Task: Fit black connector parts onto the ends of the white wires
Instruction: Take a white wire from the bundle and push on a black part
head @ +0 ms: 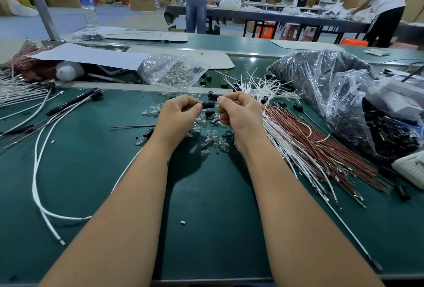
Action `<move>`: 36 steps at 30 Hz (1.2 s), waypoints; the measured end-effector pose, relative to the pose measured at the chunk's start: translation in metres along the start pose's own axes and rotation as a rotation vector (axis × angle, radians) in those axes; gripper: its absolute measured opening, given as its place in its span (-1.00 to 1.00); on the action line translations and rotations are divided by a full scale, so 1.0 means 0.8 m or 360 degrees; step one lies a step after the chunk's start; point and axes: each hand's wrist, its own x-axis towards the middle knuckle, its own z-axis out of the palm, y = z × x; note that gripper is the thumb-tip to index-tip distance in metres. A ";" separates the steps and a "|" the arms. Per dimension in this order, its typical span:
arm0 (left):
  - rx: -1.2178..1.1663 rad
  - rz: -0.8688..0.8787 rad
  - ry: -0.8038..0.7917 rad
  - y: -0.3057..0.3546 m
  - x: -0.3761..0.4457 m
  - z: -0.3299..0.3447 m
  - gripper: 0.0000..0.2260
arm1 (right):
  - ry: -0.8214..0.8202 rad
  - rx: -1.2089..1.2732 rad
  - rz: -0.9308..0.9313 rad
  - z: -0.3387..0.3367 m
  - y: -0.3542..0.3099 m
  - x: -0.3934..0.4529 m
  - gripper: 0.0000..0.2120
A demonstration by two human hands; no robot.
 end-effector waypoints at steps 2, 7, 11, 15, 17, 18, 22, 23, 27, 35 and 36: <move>0.0031 0.0008 0.0008 0.000 0.000 0.000 -0.91 | 0.0005 -0.0046 -0.0028 0.001 0.001 0.000 -0.86; 0.0033 0.0000 -0.0006 0.004 -0.002 0.001 -0.88 | 0.0009 -0.0101 -0.0020 0.001 0.005 0.002 -0.86; -0.0021 -0.0006 -0.0018 0.005 -0.004 -0.001 -0.89 | -0.0006 -0.0060 0.0005 0.002 0.010 0.003 -0.84; -0.0064 -0.0003 0.0003 0.002 -0.005 0.000 -0.89 | -0.0052 0.0038 0.0056 0.001 0.012 0.003 -0.85; -0.0101 -0.0015 -0.0002 0.002 -0.004 -0.001 -0.90 | -0.0059 0.0112 0.0077 0.001 0.011 0.003 -0.85; -0.0124 -0.0015 -0.0010 0.002 -0.003 -0.002 -0.90 | -0.0062 0.0134 0.0088 0.001 0.011 0.003 -0.85; -0.0173 -0.0019 -0.0036 0.001 -0.004 -0.003 -0.91 | -0.0081 0.0130 0.0160 0.001 0.012 0.002 -0.86; -0.0161 -0.0020 -0.0045 0.000 -0.004 -0.003 -0.91 | -0.0094 0.0148 0.0178 0.000 0.012 0.002 -0.85; -0.0151 -0.0029 -0.0066 0.000 -0.003 -0.004 -0.89 | -0.0167 0.0212 0.0219 -0.004 0.011 0.003 -0.87; -0.0214 -0.0026 -0.0080 0.002 -0.004 -0.002 -0.92 | -0.0082 0.0237 0.0329 -0.003 0.006 0.009 -0.87; -0.0203 -0.0026 -0.0078 0.002 -0.003 -0.002 -0.91 | -0.0075 0.0188 0.0301 -0.003 0.008 0.009 -0.86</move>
